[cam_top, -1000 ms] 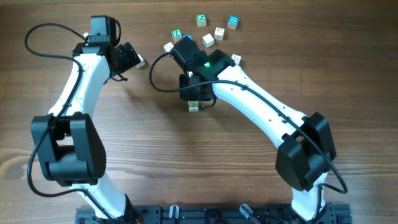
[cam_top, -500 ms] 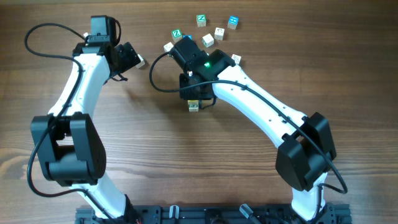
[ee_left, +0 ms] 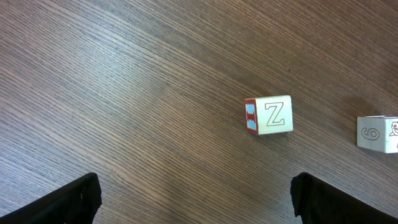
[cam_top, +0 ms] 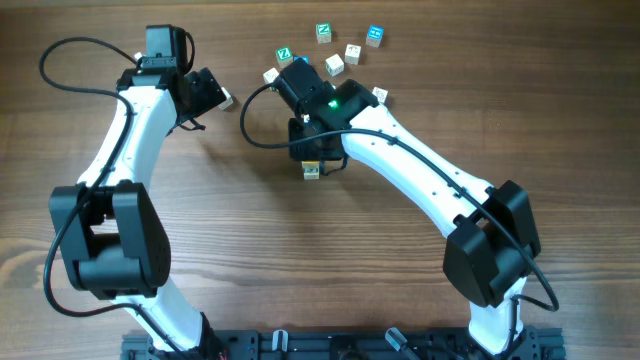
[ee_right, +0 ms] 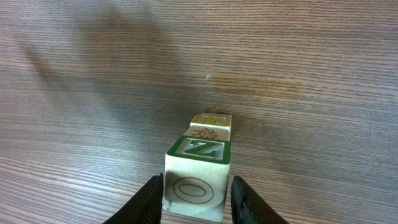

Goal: Form a tower
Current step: 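Carry the green Z block with the right gripper over the stack, then lower the Z block onto the stack and open the right gripper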

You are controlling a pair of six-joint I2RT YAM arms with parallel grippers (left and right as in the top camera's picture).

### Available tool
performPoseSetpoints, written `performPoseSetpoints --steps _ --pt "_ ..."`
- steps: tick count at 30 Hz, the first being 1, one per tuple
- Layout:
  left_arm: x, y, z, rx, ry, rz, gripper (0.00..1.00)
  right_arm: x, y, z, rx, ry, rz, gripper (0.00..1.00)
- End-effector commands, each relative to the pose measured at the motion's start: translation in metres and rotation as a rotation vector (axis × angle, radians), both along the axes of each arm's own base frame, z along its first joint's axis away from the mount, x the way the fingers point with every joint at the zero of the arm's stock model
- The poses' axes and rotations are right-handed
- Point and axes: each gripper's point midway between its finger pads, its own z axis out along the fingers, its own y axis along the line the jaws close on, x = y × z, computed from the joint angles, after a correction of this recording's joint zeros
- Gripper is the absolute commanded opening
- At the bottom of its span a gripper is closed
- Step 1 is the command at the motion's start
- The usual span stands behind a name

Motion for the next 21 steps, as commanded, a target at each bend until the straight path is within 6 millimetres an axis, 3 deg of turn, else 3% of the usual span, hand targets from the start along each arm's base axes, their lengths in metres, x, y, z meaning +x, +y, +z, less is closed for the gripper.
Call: performPoseSetpoints --steps 1,8,13,21 --pt "-0.002 0.001 -0.007 0.007 0.019 -0.002 1.00 -0.001 -0.002 -0.009 -0.032 0.003 0.002 0.37" --pt "-0.002 0.001 -0.007 0.007 0.019 -0.002 1.00 -0.002 -0.001 -0.009 -0.026 0.008 0.004 0.39" --pt "-0.002 0.001 -0.007 0.007 0.019 -0.002 1.00 -0.005 -0.004 -0.010 -0.037 0.022 0.004 0.46" --pt "-0.002 0.001 -0.007 0.007 0.019 -0.002 1.00 -0.013 0.006 -0.010 0.018 0.070 0.025 0.49"
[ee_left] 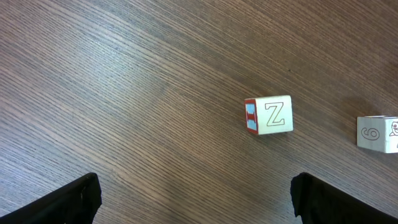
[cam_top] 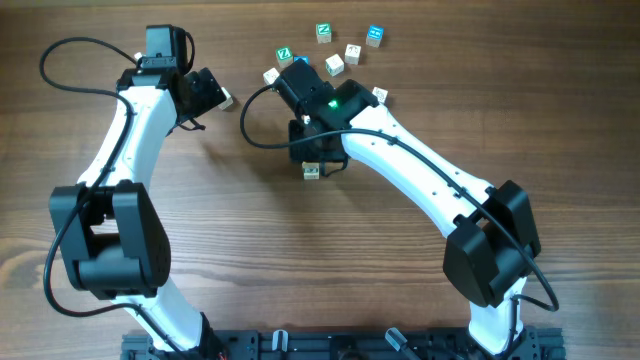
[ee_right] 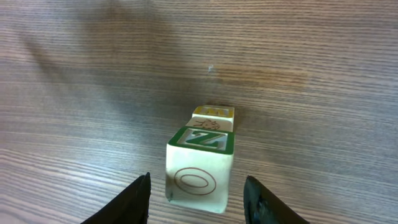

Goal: Form a tower
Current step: 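Lower the Z block onto the stack and open the right gripper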

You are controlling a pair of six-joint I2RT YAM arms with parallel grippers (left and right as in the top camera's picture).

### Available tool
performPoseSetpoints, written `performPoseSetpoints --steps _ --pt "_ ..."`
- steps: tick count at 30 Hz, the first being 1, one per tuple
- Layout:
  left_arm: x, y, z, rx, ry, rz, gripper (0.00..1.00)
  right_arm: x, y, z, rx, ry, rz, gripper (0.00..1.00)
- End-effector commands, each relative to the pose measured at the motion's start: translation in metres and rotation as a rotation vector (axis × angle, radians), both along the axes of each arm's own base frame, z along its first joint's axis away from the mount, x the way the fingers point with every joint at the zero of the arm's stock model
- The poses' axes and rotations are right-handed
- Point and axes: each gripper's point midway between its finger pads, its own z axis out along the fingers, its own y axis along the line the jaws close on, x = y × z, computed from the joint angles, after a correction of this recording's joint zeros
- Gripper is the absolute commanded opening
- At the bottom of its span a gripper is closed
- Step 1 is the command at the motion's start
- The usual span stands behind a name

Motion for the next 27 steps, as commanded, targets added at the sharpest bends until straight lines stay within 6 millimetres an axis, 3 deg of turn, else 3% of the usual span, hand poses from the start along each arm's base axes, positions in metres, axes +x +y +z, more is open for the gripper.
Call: performPoseSetpoints --steps 1,18,23,27 --pt "-0.002 0.001 -0.007 0.007 0.019 -0.002 1.00 -0.008 0.005 -0.009 0.010 0.044 0.016 0.49" --pt "-0.002 0.001 -0.007 0.007 0.019 -0.002 1.00 -0.011 0.007 -0.009 0.023 0.062 0.021 0.51" --pt "-0.002 0.001 -0.007 0.007 0.019 -0.002 1.00 0.011 -0.011 -0.007 -0.083 -0.062 -0.022 0.52" --pt "-0.002 0.001 -0.007 0.007 0.019 -0.002 1.00 0.029 0.002 0.000 -0.030 -0.141 -0.028 0.57"
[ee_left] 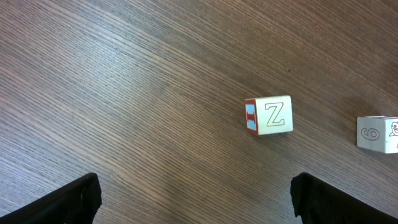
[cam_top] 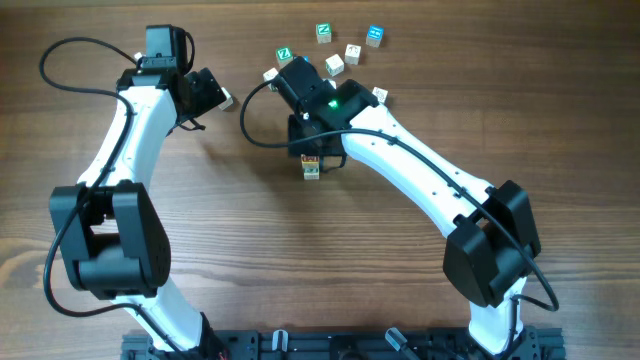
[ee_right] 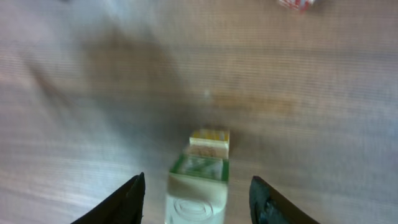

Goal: Form a tower
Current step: 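Lower the Z block onto the stack and open the right gripper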

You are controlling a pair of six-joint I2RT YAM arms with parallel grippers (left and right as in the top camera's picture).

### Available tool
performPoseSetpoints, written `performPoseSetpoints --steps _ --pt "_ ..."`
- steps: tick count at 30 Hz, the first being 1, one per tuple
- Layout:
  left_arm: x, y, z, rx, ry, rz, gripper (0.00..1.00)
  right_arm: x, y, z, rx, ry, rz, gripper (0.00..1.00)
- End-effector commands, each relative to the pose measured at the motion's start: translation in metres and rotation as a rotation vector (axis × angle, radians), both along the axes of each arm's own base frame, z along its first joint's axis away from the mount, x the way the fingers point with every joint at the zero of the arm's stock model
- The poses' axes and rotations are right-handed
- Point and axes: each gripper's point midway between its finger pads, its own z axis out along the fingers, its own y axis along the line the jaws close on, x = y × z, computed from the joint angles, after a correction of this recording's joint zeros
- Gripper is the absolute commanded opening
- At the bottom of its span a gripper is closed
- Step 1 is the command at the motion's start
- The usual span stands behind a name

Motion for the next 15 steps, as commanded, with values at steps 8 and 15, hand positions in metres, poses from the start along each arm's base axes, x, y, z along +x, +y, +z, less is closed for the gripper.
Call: performPoseSetpoints --steps 8,15 --pt "-0.002 0.001 -0.007 0.007 0.019 -0.002 1.00 0.029 0.019 0.007 0.032 -0.148 0.059 0.58" --pt "-0.002 0.001 -0.007 0.007 0.019 -0.002 1.00 0.011 0.021 0.000 0.055 -0.057 0.091 0.59"
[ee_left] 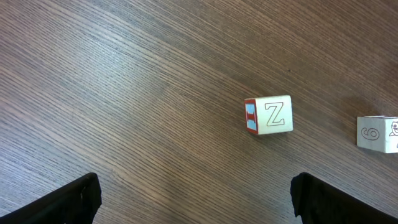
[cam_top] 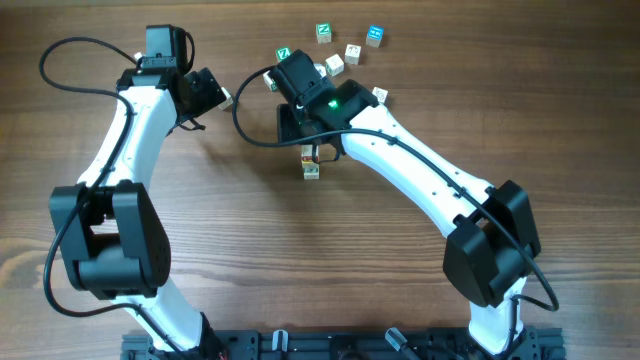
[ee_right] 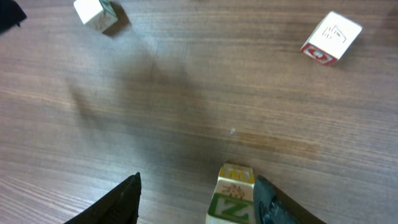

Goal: Form a tower
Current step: 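Lower the Z block onto the stack and open the right gripper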

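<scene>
A tower of wooden letter blocks [cam_top: 311, 166] stands near the table's middle, with a green Z block [ee_right: 229, 210] on top and a yellow block [ee_right: 236, 175] at the bottom. My right gripper [ee_right: 198, 202] hangs open above and a little left of it, touching nothing. Its right finger [ee_right: 268, 202] is next to the tower in that view. My left gripper [ee_left: 196, 199] is open over bare wood at the back left. A red-edged Z block [ee_left: 268, 116] and a block marked 6 [ee_left: 378, 133] lie ahead of it.
Several loose blocks lie at the back: a green Z one [cam_top: 284, 53], a green one [cam_top: 323, 32], a blue one [cam_top: 375, 36] and white ones [cam_top: 353, 52]. A red-and-white block [ee_right: 331, 37] and a white-green block [ee_right: 96, 12] lie beyond the tower.
My right gripper, still open, has drawn higher and farther back from the tower, so loose blocks beyond it now show. The tower stands unchanged. The left arm has not moved.
My right gripper was shut on the green Z block, set on top of the stack. Then its fingers were open with the block resting there. Then it was higher above the tower, and now higher and farther back. The left gripper stayed open and still throughout.
</scene>
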You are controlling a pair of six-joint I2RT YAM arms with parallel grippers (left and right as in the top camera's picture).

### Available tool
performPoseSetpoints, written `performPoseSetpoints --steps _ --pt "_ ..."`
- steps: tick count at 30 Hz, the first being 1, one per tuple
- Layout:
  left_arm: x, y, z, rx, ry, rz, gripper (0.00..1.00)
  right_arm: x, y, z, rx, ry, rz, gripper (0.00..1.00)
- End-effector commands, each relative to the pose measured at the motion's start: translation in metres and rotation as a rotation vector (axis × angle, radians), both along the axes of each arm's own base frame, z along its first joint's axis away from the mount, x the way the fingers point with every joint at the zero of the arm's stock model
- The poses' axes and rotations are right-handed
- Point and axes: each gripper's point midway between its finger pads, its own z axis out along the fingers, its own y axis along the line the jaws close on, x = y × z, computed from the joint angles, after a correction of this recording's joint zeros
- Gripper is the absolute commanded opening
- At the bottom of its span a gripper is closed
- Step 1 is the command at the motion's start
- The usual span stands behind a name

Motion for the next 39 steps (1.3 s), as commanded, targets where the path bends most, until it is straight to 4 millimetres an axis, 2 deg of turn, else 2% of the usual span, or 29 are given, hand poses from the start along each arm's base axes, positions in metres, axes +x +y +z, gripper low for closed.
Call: performPoseSetpoints --steps 1,6,18,22,25,29,32,39 --pt "-0.002 0.001 -0.007 0.007 0.019 -0.002 1.00 -0.009 0.002 -0.012 -0.015 0.043 0.032 0.59" --pt "-0.002 0.001 -0.007 0.007 0.019 -0.002 1.00 -0.018 0.008 -0.013 0.023 0.087 0.060 0.59" --pt "-0.002 0.001 -0.007 0.007 0.019 -0.002 1.00 -0.022 0.006 -0.015 0.011 0.105 0.060 0.61" --pt "-0.002 0.001 -0.007 0.007 0.019 -0.002 1.00 -0.011 0.000 -0.013 -0.018 0.055 0.034 0.64" --pt "-0.002 0.001 -0.007 0.007 0.019 -0.002 1.00 0.003 -0.018 -0.012 -0.081 0.000 -0.068 0.64" --pt "-0.002 0.001 -0.007 0.007 0.019 -0.002 1.00 -0.013 -0.029 -0.021 -0.105 0.092 -0.081 0.65" --pt "-0.002 0.001 -0.007 0.007 0.019 -0.002 1.00 -0.028 -0.027 -0.024 -0.092 0.161 -0.054 0.65" --pt "-0.002 0.001 -0.007 0.007 0.019 -0.002 1.00 -0.029 -0.022 -0.023 -0.082 0.158 0.002 0.61"
